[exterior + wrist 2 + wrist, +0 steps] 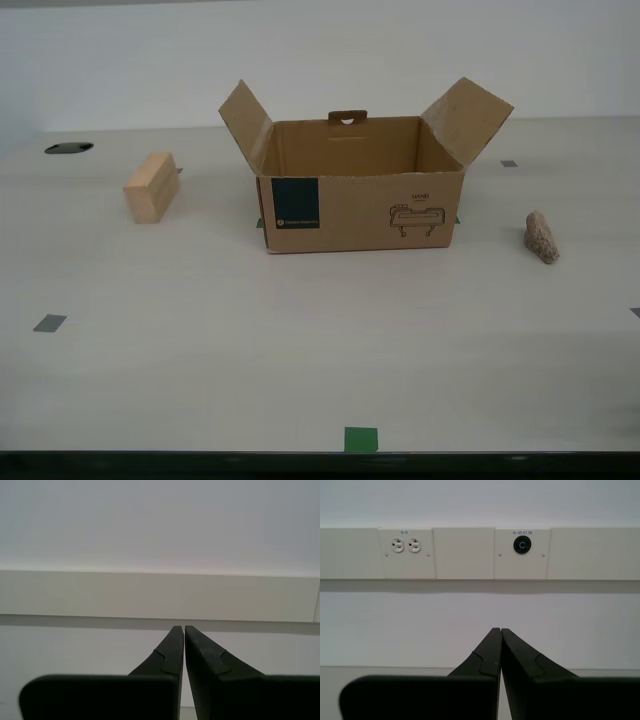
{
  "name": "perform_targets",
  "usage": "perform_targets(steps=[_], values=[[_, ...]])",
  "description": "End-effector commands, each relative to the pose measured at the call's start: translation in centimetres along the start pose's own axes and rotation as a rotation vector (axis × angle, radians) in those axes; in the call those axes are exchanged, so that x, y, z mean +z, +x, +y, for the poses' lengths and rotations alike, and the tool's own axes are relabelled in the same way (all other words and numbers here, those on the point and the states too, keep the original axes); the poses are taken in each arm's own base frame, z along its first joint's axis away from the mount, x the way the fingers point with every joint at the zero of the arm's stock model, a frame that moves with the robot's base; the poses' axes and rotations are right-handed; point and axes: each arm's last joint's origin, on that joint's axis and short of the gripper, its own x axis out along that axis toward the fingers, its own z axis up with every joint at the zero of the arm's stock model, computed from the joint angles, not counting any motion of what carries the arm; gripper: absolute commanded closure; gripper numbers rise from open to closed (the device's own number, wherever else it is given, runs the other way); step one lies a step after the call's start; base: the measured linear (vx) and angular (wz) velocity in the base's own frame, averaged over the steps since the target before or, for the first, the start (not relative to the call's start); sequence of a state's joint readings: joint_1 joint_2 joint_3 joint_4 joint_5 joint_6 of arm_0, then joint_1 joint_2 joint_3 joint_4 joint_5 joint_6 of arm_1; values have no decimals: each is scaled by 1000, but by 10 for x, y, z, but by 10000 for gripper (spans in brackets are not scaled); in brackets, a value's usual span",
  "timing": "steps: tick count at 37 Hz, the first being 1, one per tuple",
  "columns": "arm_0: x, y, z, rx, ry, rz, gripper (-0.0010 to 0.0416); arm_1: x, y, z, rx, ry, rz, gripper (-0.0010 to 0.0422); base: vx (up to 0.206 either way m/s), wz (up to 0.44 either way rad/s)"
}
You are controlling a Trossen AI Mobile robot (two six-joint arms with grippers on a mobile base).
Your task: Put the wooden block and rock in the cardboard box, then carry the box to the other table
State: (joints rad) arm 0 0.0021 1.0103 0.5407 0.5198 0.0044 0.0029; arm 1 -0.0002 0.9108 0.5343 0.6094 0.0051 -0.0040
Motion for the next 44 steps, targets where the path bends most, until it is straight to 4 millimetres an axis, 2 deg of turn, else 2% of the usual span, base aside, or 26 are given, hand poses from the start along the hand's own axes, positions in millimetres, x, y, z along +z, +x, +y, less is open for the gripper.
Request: perform_targets(steps=[1, 44], values=[[1, 0, 0, 0, 0, -4, 405, 1, 0, 0, -3, 2, -7, 412, 0, 0], [1, 0, 0, 0, 0, -4, 405, 1, 0, 0, -3, 1, -7, 412, 0, 0]])
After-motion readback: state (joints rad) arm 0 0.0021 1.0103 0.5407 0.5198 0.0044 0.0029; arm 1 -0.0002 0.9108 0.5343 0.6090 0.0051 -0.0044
